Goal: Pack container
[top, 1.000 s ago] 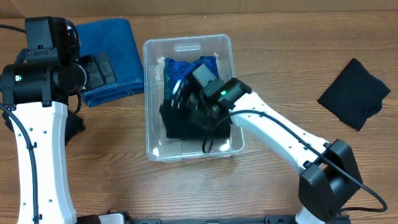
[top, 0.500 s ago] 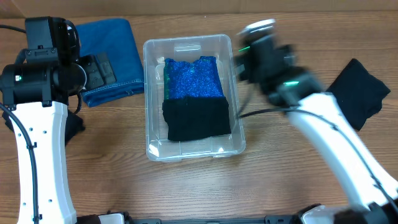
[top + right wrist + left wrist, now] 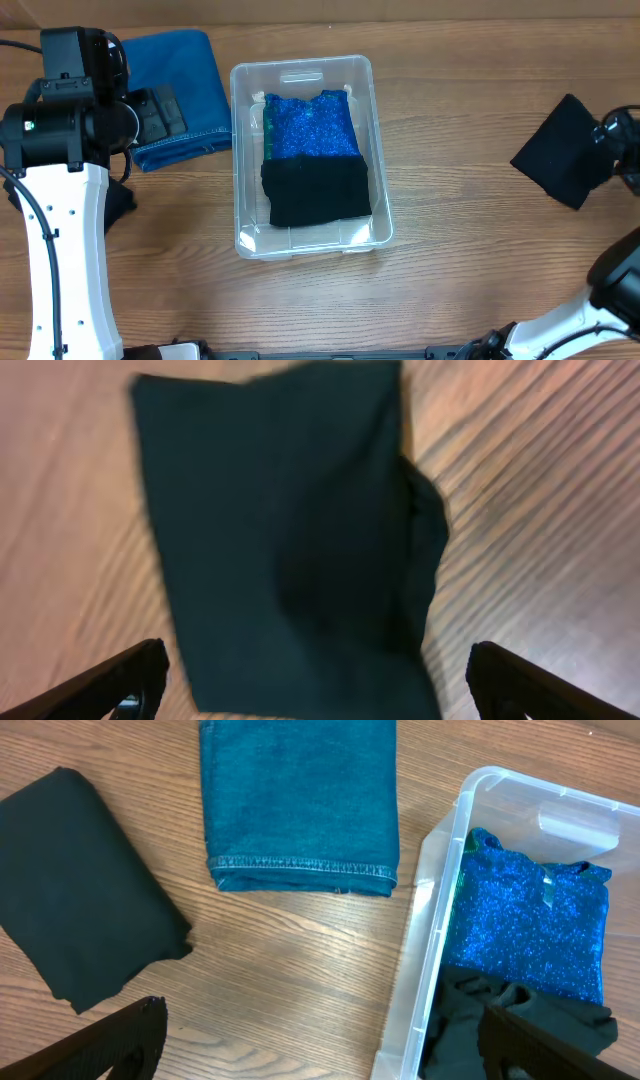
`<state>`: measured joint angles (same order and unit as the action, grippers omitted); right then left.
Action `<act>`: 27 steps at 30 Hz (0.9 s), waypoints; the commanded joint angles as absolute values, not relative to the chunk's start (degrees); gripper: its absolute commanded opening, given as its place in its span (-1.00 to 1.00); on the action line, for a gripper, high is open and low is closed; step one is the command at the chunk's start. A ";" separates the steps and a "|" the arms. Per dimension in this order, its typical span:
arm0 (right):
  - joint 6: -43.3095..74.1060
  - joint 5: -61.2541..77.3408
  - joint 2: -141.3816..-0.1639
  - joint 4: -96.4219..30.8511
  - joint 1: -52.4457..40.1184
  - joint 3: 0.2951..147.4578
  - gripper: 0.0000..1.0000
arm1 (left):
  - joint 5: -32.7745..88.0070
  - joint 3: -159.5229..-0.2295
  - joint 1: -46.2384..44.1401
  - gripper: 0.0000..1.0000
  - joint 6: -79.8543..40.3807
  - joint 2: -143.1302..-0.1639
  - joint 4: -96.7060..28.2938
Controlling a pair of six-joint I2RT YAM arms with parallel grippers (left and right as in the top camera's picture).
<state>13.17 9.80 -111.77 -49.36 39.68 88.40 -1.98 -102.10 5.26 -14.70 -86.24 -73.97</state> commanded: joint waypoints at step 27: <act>-3.27 45.08 -96.71 -48.60 28.97 92.62 -0.92 | -1.48 -103.26 5.23 1.00 -15.25 -85.47 -75.18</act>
<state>3.29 39.22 -110.65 -48.10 36.51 89.08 -1.96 -102.10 5.26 -14.68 -86.24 -75.22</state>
